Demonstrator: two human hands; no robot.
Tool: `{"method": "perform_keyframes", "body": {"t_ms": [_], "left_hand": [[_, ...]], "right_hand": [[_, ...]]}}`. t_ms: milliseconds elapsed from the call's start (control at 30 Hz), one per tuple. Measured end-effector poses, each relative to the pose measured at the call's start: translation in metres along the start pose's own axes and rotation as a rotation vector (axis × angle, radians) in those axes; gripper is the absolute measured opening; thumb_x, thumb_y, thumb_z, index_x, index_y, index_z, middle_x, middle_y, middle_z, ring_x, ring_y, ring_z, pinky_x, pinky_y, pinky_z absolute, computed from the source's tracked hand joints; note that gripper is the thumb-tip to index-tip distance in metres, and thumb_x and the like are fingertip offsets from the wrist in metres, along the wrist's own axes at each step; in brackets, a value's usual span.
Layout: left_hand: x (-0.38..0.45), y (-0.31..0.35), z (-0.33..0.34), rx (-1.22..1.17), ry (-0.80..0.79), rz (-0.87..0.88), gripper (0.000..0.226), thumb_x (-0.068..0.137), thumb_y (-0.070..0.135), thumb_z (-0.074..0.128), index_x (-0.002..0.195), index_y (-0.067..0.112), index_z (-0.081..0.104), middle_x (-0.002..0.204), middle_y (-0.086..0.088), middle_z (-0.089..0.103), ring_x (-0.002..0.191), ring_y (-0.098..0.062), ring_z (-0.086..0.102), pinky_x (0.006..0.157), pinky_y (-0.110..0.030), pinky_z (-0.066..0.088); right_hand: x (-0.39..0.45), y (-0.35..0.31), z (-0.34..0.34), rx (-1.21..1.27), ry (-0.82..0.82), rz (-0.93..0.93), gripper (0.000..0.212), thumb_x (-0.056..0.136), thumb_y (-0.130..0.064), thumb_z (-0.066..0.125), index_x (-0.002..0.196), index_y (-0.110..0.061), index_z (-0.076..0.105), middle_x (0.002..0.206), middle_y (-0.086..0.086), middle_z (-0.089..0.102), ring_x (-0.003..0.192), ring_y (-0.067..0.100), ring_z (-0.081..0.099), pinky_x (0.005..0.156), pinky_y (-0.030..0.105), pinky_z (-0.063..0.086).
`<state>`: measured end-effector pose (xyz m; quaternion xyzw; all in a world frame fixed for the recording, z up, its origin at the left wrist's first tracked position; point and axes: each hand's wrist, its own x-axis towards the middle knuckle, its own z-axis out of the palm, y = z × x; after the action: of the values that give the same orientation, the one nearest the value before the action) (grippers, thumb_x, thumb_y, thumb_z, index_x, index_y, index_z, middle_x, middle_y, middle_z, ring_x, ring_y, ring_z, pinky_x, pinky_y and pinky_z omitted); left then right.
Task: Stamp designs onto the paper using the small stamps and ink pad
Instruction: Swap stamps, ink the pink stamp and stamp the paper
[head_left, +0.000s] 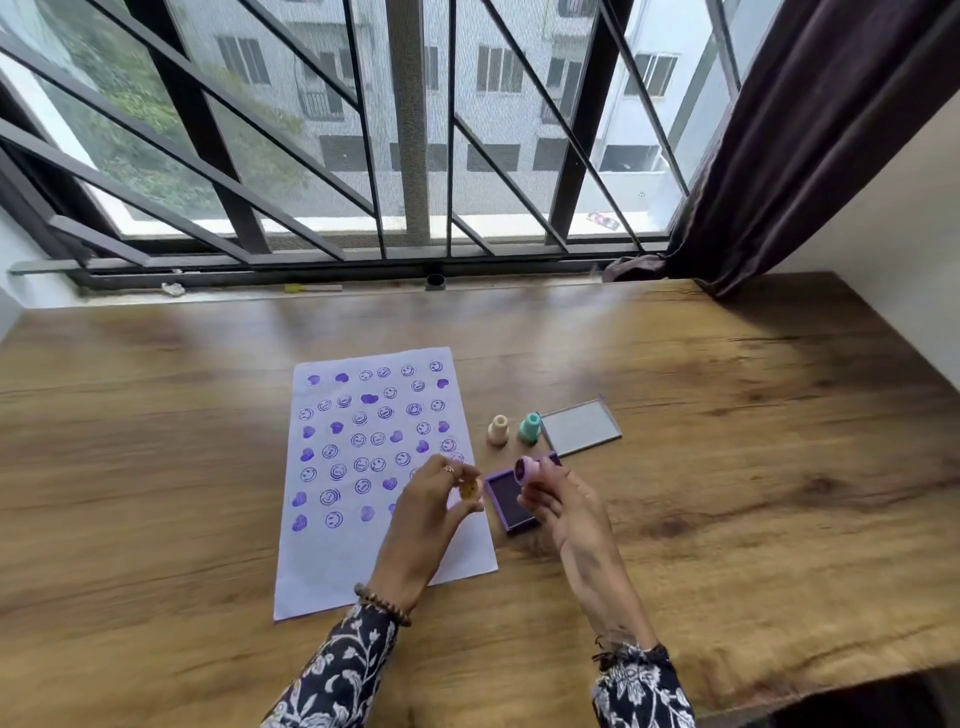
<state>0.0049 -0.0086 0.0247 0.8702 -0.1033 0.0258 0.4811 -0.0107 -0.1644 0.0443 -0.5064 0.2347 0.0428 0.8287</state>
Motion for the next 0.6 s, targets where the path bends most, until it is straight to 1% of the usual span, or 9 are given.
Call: {"method": "perform_keyframes", "body": {"t_ms": [67, 133, 233, 333, 400, 433, 500, 567, 600], "left_hand": [[-0.006, -0.008, 0.001, 0.087, -0.042, -0.023, 0.030, 0.071, 0.002, 0.073, 0.099, 0.009, 0.064, 0.092, -0.004, 0.059, 0.089, -0.017, 0.055, 0.076, -0.020, 0.039], [-0.012, -0.012, 0.004, 0.138, -0.074, -0.040, 0.035, 0.072, 0.005, 0.072, 0.106, 0.010, 0.063, 0.098, -0.006, 0.059, 0.095, -0.018, 0.053, 0.076, -0.017, 0.035], [-0.016, -0.015, 0.006, 0.137, -0.113, -0.054, 0.042, 0.074, 0.008, 0.071, 0.114, 0.012, 0.060, 0.104, -0.006, 0.058, 0.101, -0.020, 0.053, 0.085, -0.026, 0.040], [-0.014, -0.013, 0.008, 0.171, -0.113, -0.051, 0.049, 0.073, 0.019, 0.073, 0.119, 0.015, 0.056, 0.106, -0.004, 0.058, 0.104, -0.020, 0.053, 0.089, -0.037, 0.045], [-0.010, -0.010, 0.011, 0.215, -0.092, -0.040, 0.058, 0.070, 0.030, 0.076, 0.122, 0.016, 0.054, 0.106, -0.005, 0.058, 0.102, -0.021, 0.052, 0.087, -0.040, 0.046], [-0.007, -0.009, 0.013, 0.239, -0.086, -0.040, 0.063, 0.069, 0.035, 0.077, 0.124, 0.016, 0.052, 0.106, -0.006, 0.057, 0.102, -0.022, 0.052, 0.087, -0.039, 0.045], [-0.002, -0.008, 0.018, 0.306, -0.086, -0.030, 0.073, 0.066, 0.045, 0.076, 0.127, 0.017, 0.048, 0.108, -0.009, 0.055, 0.101, -0.024, 0.051, 0.086, -0.039, 0.044], [0.001, -0.009, 0.023, 0.382, -0.106, -0.014, 0.073, 0.067, 0.051, 0.072, 0.128, 0.019, 0.047, 0.111, -0.008, 0.054, 0.104, -0.024, 0.049, 0.084, -0.038, 0.040], [0.001, -0.010, 0.025, 0.408, -0.112, -0.006, 0.070, 0.069, 0.052, 0.069, 0.127, 0.020, 0.047, 0.112, -0.006, 0.054, 0.105, -0.024, 0.049, 0.083, -0.037, 0.038]], "right_hand": [[0.000, -0.001, -0.008, 0.180, 0.011, 0.097, 0.031, 0.091, -0.013, 0.051, 0.068, -0.008, 0.072, 0.061, 0.005, 0.070, 0.056, 0.012, 0.066, 0.056, 0.022, 0.058], [-0.001, -0.003, -0.013, 0.310, 0.001, 0.170, 0.030, 0.092, -0.012, 0.049, 0.072, -0.004, 0.069, 0.060, 0.008, 0.070, 0.054, 0.013, 0.067, 0.054, 0.023, 0.058], [0.000, -0.002, -0.019, 0.387, -0.003, 0.210, 0.022, 0.091, -0.012, 0.049, 0.082, 0.000, 0.064, 0.061, 0.009, 0.069, 0.054, 0.013, 0.067, 0.053, 0.022, 0.058], [0.001, 0.003, -0.023, 0.348, 0.013, 0.192, 0.019, 0.089, -0.011, 0.052, 0.081, -0.002, 0.067, 0.066, 0.008, 0.069, 0.057, 0.011, 0.067, 0.055, 0.021, 0.058], [0.001, 0.005, -0.024, 0.178, 0.022, 0.117, 0.018, 0.088, -0.012, 0.055, 0.083, -0.007, 0.072, 0.072, 0.004, 0.073, 0.065, 0.009, 0.068, 0.060, 0.019, 0.057], [0.000, 0.006, -0.023, 0.015, 0.037, 0.061, 0.016, 0.087, -0.012, 0.058, 0.088, -0.008, 0.073, 0.076, 0.002, 0.075, 0.071, 0.009, 0.069, 0.064, 0.019, 0.057], [-0.001, 0.004, -0.018, -0.433, 0.124, -0.075, 0.017, 0.084, -0.015, 0.064, 0.097, -0.010, 0.072, 0.084, -0.003, 0.075, 0.081, 0.010, 0.068, 0.072, 0.017, 0.052], [-0.007, -0.006, -0.011, -0.839, 0.180, -0.250, 0.014, 0.079, -0.019, 0.067, 0.092, -0.016, 0.072, 0.081, -0.009, 0.071, 0.081, 0.009, 0.067, 0.067, 0.012, 0.047], [-0.011, -0.013, -0.005, -0.936, 0.169, -0.334, 0.010, 0.078, -0.020, 0.067, 0.087, -0.018, 0.072, 0.077, -0.009, 0.071, 0.079, 0.009, 0.067, 0.064, 0.013, 0.046]]}}
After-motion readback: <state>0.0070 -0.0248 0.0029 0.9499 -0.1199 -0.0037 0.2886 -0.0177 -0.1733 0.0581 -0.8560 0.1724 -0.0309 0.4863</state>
